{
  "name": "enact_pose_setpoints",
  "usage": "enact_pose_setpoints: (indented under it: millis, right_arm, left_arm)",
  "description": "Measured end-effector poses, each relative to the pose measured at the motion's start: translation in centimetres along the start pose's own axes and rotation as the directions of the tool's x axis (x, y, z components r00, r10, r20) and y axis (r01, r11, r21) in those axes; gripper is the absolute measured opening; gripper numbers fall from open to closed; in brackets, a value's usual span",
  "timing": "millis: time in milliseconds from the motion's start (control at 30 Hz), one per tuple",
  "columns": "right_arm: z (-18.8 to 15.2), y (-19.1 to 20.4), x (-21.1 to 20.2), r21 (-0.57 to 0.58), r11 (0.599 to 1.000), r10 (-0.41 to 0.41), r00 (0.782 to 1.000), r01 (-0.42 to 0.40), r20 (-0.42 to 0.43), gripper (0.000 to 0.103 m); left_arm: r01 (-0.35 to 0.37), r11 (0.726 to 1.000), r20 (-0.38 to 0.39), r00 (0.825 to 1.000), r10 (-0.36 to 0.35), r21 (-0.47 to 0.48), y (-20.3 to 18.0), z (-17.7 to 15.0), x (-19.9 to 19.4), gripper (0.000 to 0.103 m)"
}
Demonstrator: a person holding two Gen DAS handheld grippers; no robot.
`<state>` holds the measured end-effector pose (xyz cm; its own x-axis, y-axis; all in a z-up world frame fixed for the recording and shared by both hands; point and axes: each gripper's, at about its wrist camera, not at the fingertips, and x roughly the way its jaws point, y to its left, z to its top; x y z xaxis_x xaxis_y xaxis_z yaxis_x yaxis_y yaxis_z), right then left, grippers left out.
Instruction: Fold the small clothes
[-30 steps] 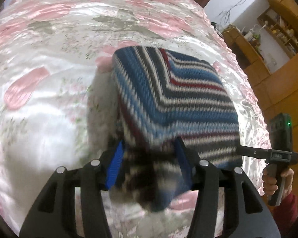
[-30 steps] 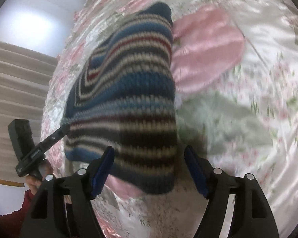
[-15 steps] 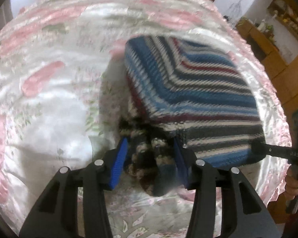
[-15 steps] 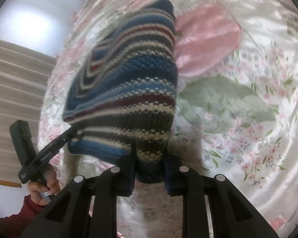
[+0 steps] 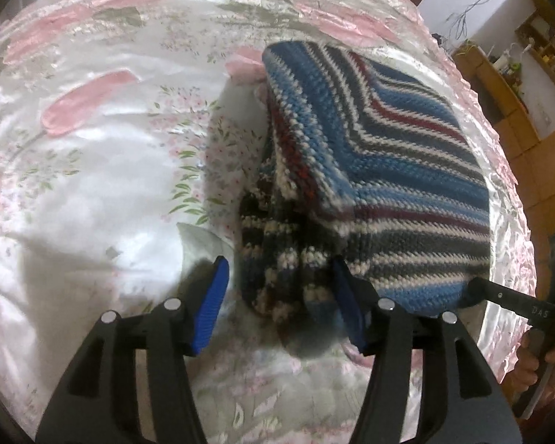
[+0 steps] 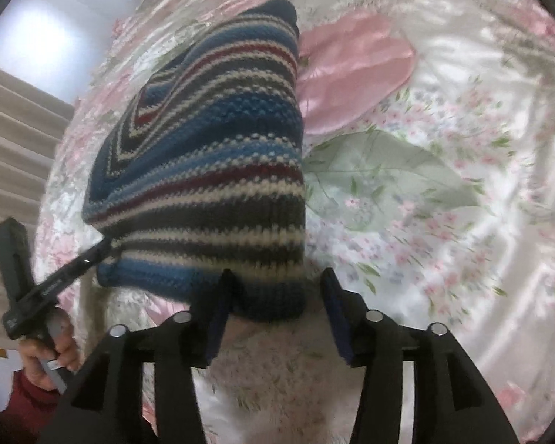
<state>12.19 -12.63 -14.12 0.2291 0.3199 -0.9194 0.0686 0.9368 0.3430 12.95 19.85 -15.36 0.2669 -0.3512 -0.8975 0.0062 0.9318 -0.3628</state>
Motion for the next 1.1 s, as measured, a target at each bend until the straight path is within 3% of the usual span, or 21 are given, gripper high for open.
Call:
enact_pose_setpoints:
  millis: [100,500,667,1100]
  right_arm:
    - [-1.2,1.3,-1.8,-0.031,0.998,-0.053,0.998,0.054,0.033,0.066]
    - [-5.9,4.7,-8.3,-0.067,0.986,-0.141,0.981,0.151,0.134,0.089]
    - [-7.4,6.2,-10.2,-0.079,0.981,-0.165,0.973,0.179,0.161,0.095]
    - [-11.2,9.1,-14.3,-0.1,0.971,-0.192,0.956,0.218,0.222,0.097]
  left_arm:
    - [-0.001,1.0,0.001,1.0,0.001,0.009,-0.4,-0.7,-1.8,0.061]
    - [-0.084,0.994,0.059,0.995,0.08,0.072,-2.3,-4.2,-9.4,0.072]
    - [-0.104,0.99,0.071,0.993,0.098,0.095,-3.0,-5.4,-12.1,0.074]
    - [-0.135,0.98,0.124,0.985,0.118,0.146,-3.9,-8.4,-17.3,0.076]
